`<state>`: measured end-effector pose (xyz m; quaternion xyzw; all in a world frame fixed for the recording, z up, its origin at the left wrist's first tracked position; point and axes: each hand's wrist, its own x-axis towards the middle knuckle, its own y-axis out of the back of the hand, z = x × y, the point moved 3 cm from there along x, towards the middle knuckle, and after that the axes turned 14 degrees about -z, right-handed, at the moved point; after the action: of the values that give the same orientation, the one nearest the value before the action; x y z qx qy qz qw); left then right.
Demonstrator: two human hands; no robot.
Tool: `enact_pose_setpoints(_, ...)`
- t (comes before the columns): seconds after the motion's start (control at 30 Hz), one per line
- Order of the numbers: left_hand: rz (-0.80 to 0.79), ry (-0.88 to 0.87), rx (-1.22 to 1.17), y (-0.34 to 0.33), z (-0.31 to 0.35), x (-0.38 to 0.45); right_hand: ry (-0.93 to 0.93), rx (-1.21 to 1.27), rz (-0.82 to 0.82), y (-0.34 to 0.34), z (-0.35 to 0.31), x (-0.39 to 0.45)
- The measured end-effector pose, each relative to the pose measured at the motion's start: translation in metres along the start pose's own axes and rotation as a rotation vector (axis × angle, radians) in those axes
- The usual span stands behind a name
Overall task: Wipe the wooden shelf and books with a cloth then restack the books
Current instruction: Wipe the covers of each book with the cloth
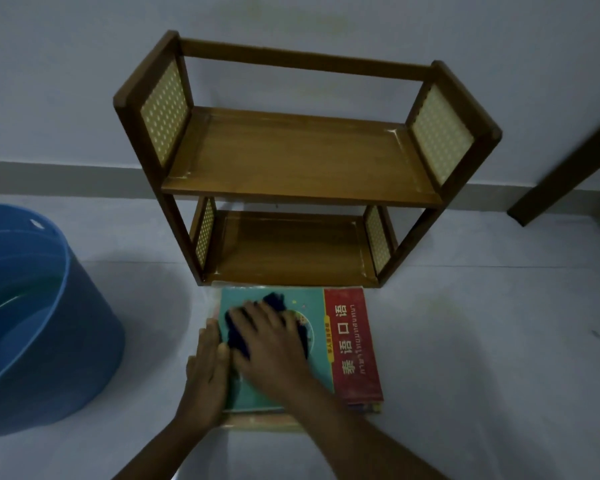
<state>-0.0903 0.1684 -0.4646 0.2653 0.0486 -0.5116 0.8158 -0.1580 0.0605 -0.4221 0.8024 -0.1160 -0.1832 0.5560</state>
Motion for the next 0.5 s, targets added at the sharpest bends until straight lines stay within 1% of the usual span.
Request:
enact_pose_setpoints(0.03, -0.011, 0.022, 0.015, 0.000, -0.002, 0.001, -0.063, 0.019, 0.009, 0.007, 0.019, 0.008)
enact_pose_setpoints(0.1, -0.036, 0.033, 0.004, -0.001, 0.000, 0.001, -0.289, 0.092, 0.033, 0.024, 0.061, 0.021)
enact_pose_setpoints(0.13, -0.045, 0.041, -0.010, -0.001, 0.000, 0.002, -0.378, 0.126, 0.055, 0.028, 0.073, 0.023)
enact_pose_setpoints(0.17, -0.049, 0.049, -0.016, 0.000, 0.001, 0.001, -0.417, 0.137, 0.081, 0.029, 0.075, 0.021)
enact_pose_setpoints(0.2, -0.044, 0.049, -0.008, 0.000, 0.000, 0.001, -0.414, 0.129, 0.104, 0.026, 0.067, 0.016)
enact_pose_setpoints(0.23, -0.033, 0.047, 0.003, 0.000, -0.001, 0.002, -0.368, 0.119, 0.121, 0.019, 0.052, 0.007)
enact_pose_setpoints(0.3, -0.039, 0.049, 0.003, -0.001, 0.002, 0.000, -0.202, 0.107, 0.110, 0.001, 0.008, -0.018)
enact_pose_setpoints(0.33, -0.046, 0.056, -0.056, -0.004, 0.004, -0.003, -0.101, 0.101, 0.078, -0.010, -0.010, -0.033)
enact_pose_setpoints(0.4, -0.039, 0.069, -0.126, -0.004, 0.007, -0.007, 0.032, 0.107, 0.056, -0.017, -0.018, -0.054)
enact_pose_setpoints(0.43, -0.032, 0.048, -0.075, -0.004, 0.006, -0.006, 0.029, 0.107, 0.073, -0.013, -0.005, -0.059)
enact_pose_setpoints(0.47, -0.032, 0.037, -0.023, -0.003, 0.002, -0.004, -0.026, 0.109, 0.103, -0.008, 0.016, -0.062)
enact_pose_setpoints(0.5, -0.029, 0.032, 0.015, -0.001, -0.001, -0.002, -0.122, 0.128, 0.128, -0.002, 0.040, -0.065)
